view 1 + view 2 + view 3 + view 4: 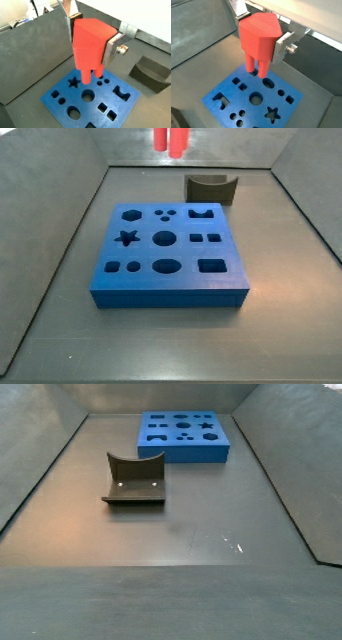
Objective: Insert the 3 prong object.
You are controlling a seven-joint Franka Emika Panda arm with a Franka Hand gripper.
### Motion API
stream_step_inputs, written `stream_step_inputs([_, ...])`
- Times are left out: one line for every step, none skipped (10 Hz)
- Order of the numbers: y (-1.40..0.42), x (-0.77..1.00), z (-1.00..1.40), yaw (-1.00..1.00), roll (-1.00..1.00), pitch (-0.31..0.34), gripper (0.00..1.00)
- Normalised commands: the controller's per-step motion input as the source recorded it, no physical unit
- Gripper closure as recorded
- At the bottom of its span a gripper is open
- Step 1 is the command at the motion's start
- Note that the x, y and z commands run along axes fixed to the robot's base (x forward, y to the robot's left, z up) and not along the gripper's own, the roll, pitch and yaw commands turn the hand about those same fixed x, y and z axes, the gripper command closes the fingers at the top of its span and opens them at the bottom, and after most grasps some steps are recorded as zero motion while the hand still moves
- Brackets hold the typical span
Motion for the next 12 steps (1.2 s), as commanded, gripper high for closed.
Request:
stream_step_inputs([0.23,-0.13,-0.91,-0.83,0.0,0.021,1.0])
stream_step_inputs([0.32,-0.05,-1.0,-0.76,-0.01,0.02,1.0])
stream_step_inputs([0.29,-0.04,-1.0,-0.79,-0.01,0.013,1.0])
stream_step_inputs([0.31,0.0,-0.95,-0.71,-0.04,0.0,1.0])
stream_step_inputs([0.34,-0.01,-0.99,-0.69,-0.04,0.0,1.0])
stream_step_inputs([0.41,0.0,-1.0,-0.64,0.0,0.0,1.0])
stream_step_inputs([0.38,0.0,-1.0,-0.65,0.0,0.0,1.0])
stream_step_inputs([0.27,-0.14,-0.9,-0.64,-0.03,-0.083,1.0])
stream_step_inputs([0.13,-0.16,-0.82,-0.54,-0.06,-0.109,1.0])
stream_step_inputs([0.14,-0.04,-0.62,-0.42,-0.1,-0.086,1.0])
stream_step_inputs([0.29,0.01,-0.5,-0.21,-0.09,-0.021,1.0])
stream_step_inputs([0.41,0.17,-0.42,-0.1,-0.11,0.0,1.0])
